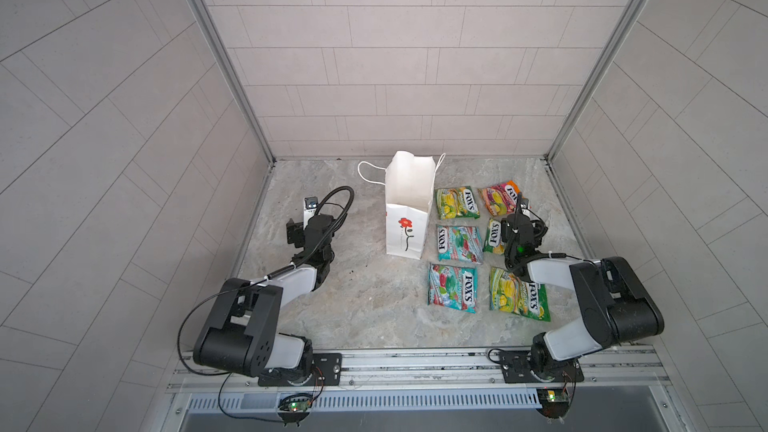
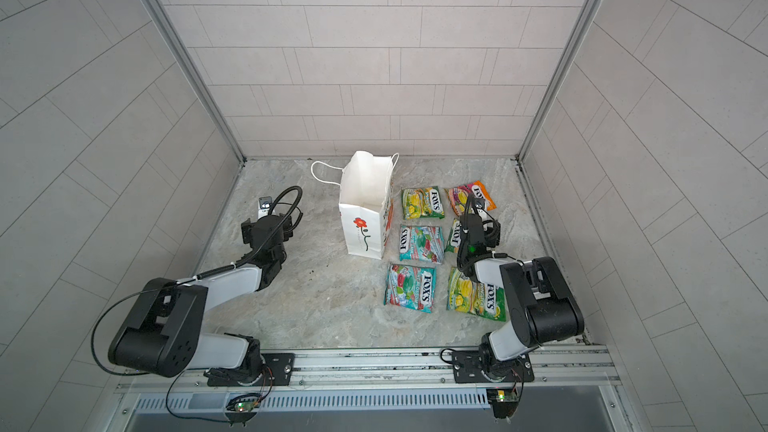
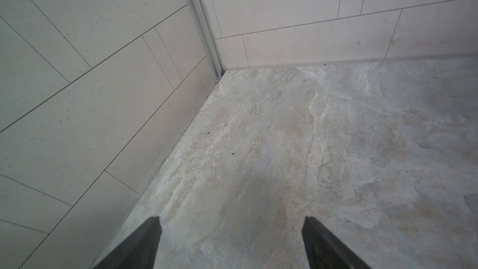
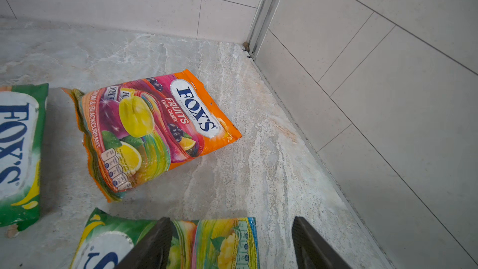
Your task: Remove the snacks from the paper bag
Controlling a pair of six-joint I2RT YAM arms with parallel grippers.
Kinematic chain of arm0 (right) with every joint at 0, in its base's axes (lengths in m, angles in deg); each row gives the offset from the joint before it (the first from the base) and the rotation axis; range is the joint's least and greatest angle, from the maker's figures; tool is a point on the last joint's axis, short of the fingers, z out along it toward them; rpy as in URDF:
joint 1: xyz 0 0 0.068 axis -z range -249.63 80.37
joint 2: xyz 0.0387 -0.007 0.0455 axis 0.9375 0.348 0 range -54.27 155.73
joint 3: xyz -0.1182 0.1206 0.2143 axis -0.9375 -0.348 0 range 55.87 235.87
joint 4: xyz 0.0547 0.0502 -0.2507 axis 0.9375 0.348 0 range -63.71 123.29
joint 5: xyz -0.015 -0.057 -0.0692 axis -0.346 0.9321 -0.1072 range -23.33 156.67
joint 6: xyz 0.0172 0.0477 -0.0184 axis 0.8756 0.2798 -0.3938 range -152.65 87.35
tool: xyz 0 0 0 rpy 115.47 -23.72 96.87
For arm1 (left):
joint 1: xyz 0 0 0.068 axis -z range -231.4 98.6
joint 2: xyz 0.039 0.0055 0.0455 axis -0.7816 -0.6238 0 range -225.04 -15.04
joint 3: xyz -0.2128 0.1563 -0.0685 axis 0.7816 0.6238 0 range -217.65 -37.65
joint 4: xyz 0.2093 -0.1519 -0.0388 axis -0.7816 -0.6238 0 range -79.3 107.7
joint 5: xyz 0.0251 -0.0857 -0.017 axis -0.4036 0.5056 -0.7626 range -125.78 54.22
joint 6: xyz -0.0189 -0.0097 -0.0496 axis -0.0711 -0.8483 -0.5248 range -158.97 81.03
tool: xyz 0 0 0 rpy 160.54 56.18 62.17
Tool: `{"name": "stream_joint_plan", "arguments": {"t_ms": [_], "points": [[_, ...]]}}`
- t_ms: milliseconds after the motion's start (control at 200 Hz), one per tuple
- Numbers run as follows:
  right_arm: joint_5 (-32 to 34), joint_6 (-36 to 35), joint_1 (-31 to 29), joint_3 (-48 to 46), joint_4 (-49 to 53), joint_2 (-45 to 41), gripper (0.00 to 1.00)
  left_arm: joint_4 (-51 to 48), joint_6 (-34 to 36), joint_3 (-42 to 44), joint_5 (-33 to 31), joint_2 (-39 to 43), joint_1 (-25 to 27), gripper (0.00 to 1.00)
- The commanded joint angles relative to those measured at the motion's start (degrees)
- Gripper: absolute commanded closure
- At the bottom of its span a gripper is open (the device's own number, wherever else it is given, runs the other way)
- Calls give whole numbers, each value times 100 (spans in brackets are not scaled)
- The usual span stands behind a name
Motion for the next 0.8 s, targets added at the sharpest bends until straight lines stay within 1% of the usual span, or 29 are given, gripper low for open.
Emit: {"name": "stream_joint_plan", "arguments": {"t_ms": [0, 130, 230, 305, 370, 425, 450, 475, 530, 555, 615, 796], "points": [[-515, 41, 179, -187, -471, -31, 25, 1162, -187, 498, 795, -300, -250, 9], [-886, -43, 205, -365, -861, 16, 24, 2516, -331, 1040, 1378, -791, -555, 8], [-1026, -81, 207, -624, -1398, 113, 24, 2932, -355, 1102, 1492, -1113, -616, 7], [-1080, -64, 244, -848, -1952, 259, 23, 2657, -399, 1065, 1514, -1001, -614, 7], [-1164, -103, 253, -924, -2268, 405, 22, 2694, -356, 1017, 1514, -1083, -614, 6], [-1174, -97, 258, -917, -2166, 363, 21, 2349, -346, 967, 1588, -1050, -615, 6], [-1168, -91, 261, -912, -2155, 371, 20, 2152, -362, 754, 1603, -1026, -616, 6], [-1174, -106, 256, -912, -2235, 404, 19, 2001, -373, 664, 1526, -1032, -614, 6], [-1166, -113, 259, -894, -2156, 378, 13, 1604, -471, 452, 1278, -1042, -614, 3], [-1161, -107, 262, -888, -2167, 388, 10, 1442, -473, 384, 1267, -1023, -614, 0], [-1157, -115, 255, -892, -2176, 389, 1, 1582, -431, 412, 1278, -1061, -614, 0], [-1148, -127, 246, -895, -2182, 395, 1, 1601, -431, 457, 1305, -1019, -613, 0]]}}
